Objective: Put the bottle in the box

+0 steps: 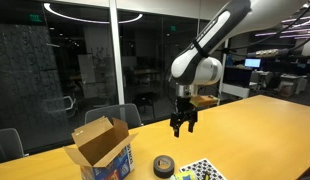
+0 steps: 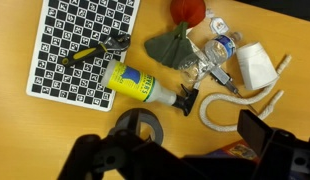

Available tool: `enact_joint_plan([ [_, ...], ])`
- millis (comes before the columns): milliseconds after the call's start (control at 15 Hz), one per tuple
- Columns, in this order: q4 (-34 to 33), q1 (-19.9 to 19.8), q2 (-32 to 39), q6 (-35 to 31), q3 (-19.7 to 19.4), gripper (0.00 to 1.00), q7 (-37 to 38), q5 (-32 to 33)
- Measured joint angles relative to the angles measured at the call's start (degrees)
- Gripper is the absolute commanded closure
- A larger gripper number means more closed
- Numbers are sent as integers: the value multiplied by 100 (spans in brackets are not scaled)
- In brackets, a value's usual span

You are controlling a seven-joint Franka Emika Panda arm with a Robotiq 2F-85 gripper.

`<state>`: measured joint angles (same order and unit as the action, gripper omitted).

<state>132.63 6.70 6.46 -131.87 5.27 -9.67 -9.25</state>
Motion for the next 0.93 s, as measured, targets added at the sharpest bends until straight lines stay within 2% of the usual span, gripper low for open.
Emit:
enact_joint_plan([
  [333, 47, -53, 1112, -1658, 88, 0, -1108, 365],
  [533, 105, -285, 1650, -2625, 305, 0, -1877, 478],
  [733, 168, -859, 2178, -3445, 882, 0, -2698, 480],
  [933, 168, -1517, 2732, -3807, 1487, 0, -3310, 662],
])
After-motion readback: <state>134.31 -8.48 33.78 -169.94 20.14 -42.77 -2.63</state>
